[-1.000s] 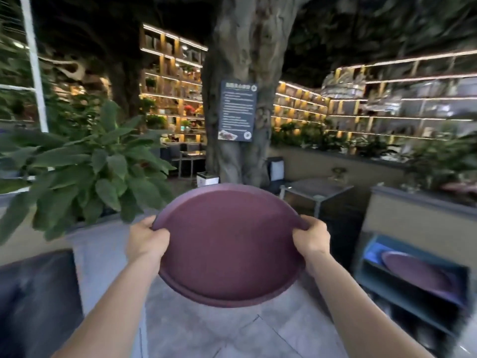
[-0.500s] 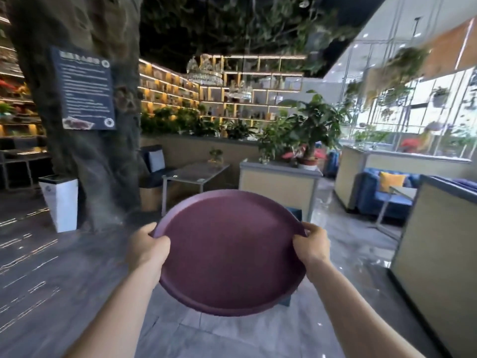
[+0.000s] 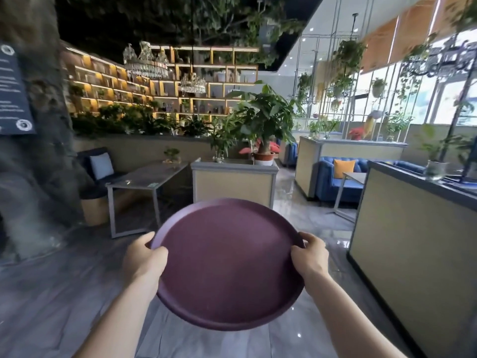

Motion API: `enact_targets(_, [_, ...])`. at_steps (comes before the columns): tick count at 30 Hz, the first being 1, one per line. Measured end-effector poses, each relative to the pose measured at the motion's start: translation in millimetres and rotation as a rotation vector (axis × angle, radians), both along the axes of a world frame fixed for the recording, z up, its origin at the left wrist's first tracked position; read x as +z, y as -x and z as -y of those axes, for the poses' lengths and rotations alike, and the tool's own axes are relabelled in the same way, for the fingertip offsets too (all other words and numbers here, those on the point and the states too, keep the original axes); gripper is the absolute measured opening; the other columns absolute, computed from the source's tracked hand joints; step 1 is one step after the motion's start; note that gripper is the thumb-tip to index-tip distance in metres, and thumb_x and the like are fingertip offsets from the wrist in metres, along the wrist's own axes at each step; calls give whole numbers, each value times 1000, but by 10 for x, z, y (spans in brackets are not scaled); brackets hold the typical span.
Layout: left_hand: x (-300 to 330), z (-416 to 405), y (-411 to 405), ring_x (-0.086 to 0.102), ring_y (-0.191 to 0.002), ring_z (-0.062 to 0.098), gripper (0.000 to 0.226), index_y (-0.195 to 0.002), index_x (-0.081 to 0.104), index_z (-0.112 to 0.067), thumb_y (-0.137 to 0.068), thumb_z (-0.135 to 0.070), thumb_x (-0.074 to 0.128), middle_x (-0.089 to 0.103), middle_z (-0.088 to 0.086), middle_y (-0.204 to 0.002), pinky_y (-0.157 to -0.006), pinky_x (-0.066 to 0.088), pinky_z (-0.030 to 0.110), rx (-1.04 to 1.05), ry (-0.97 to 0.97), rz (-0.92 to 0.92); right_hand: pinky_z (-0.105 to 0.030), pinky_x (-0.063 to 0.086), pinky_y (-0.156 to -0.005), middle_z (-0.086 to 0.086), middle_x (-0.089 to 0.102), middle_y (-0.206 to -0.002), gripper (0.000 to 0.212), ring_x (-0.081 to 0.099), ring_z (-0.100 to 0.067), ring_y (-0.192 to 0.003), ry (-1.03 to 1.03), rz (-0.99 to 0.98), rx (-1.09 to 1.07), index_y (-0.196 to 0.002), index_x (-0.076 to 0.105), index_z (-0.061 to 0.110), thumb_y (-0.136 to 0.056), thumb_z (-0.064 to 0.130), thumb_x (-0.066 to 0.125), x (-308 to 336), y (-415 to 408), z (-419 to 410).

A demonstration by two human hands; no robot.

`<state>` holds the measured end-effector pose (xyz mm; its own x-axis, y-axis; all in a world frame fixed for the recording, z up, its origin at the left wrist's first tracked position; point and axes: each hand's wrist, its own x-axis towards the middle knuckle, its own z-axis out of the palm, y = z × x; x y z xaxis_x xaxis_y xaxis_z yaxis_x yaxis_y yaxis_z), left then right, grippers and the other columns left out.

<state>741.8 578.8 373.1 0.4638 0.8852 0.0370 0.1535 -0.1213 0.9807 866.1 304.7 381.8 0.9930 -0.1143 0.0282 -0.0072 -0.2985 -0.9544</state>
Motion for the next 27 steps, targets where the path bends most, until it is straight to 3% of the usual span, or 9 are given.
enact_targets(3, [-103,-12,-332,65,-107,35,62,-135,61,-20,-76,0,60,67,7,-131,-82,50,37,-9,15,-13,-43,55,-95,-6,76,-105,60,68,-30,-99,1,-16,-15,-122,70,20,-67,5,51,-111,-296,3])
enact_targets(9, [-283,-279,-1035,66,-103,35,59,-132,63,-22,-77,-2,61,69,7,-127,-85,52,39,-20,23,-50,-43,50,-102,-11,71,-121,58,63,-31,-113,-11,-30,-47,-129,65,15,-74,1,54,-264,-899,-225])
enact_targets(20, [-561,-1430,-2749,67,-102,34,60,-134,61,-24,-77,-6,60,69,6,-126,-84,54,41,-107,43,-93,-43,53,-97,-5,75,-108,56,67,-29,-102,50,-64,-118,-122,69,18,-70,4,53,-462,-2454,-1347])
enact_targets(27, [-638,-2149,-3714,67,-105,33,58,-132,64,-22,-76,-6,62,70,6,-125,-92,54,43,-138,38,-118,-42,50,-103,-11,71,-122,59,64,-31,-114,84,-93,-184,-129,65,16,-72,2,56,-546,-3336,-2042])
